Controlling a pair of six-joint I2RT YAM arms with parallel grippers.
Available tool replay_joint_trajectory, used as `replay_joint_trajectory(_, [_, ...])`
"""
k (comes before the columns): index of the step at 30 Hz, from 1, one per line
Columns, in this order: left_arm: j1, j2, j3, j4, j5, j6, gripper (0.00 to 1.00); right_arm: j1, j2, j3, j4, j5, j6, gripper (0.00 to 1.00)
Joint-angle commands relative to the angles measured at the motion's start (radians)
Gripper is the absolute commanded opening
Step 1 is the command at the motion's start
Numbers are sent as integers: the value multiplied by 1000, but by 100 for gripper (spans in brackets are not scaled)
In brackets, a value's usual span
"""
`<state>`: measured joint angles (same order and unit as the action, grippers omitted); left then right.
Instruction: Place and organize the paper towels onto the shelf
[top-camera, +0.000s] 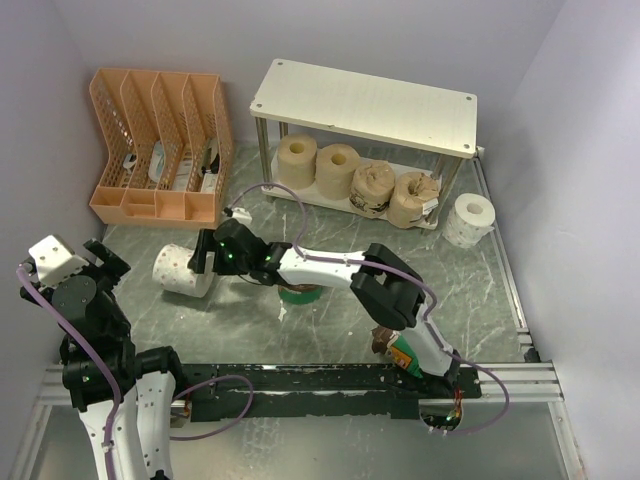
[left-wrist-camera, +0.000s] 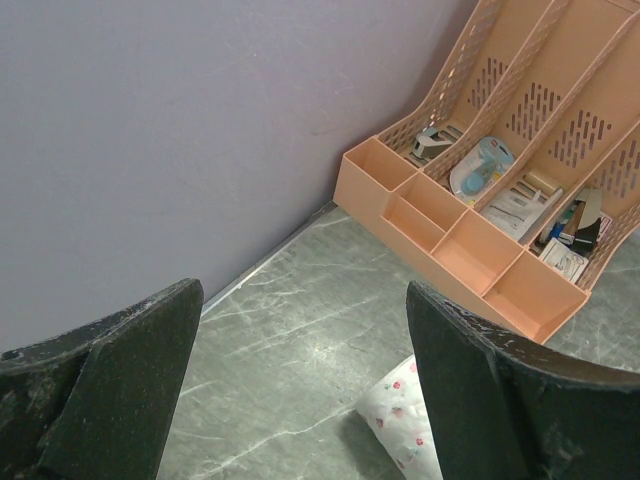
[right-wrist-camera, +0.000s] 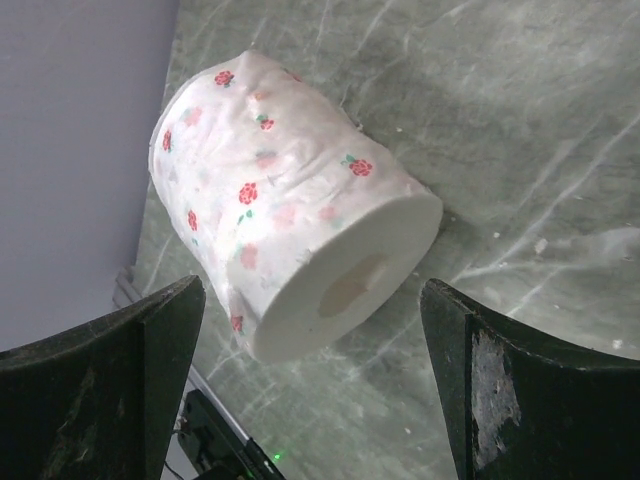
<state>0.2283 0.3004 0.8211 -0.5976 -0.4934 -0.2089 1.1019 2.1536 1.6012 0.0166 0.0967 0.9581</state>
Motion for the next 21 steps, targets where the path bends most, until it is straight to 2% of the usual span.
replay_joint_trajectory(1, [2,-11,-5,19,-4,13,94,3,45,65,26,-41,56,89])
replay_joint_trajectory(5, [1,-11,-7,21,-4,15,94,3,69,84,37,-52,76,87])
replay_joint_trajectory(7, [2,-12,-9,22,-1,15,94,4,79,86,47,-60,90,81])
replay_joint_trajectory(9, [1,-13,-11,24,1,14,94,3,90,86,60,-72,103,70])
replay_joint_trajectory(12, [-1,-12,-10,24,1,16,94,2,110,88,64,-83,126,45])
replay_joint_trajectory(15, [-3,-11,-13,27,0,17,94,-1,123,89,68,-110,139,28])
replay_joint_trajectory(18, [-6,-10,-16,30,-6,18,94,-2,116,90,49,-116,121,4])
replay_joint_trajectory(19, [-8,-10,-16,30,-7,17,94,-2,108,84,46,-114,111,0])
replay_joint_trajectory(21, [-6,-10,-15,30,-5,17,94,-4,77,74,38,-106,77,0])
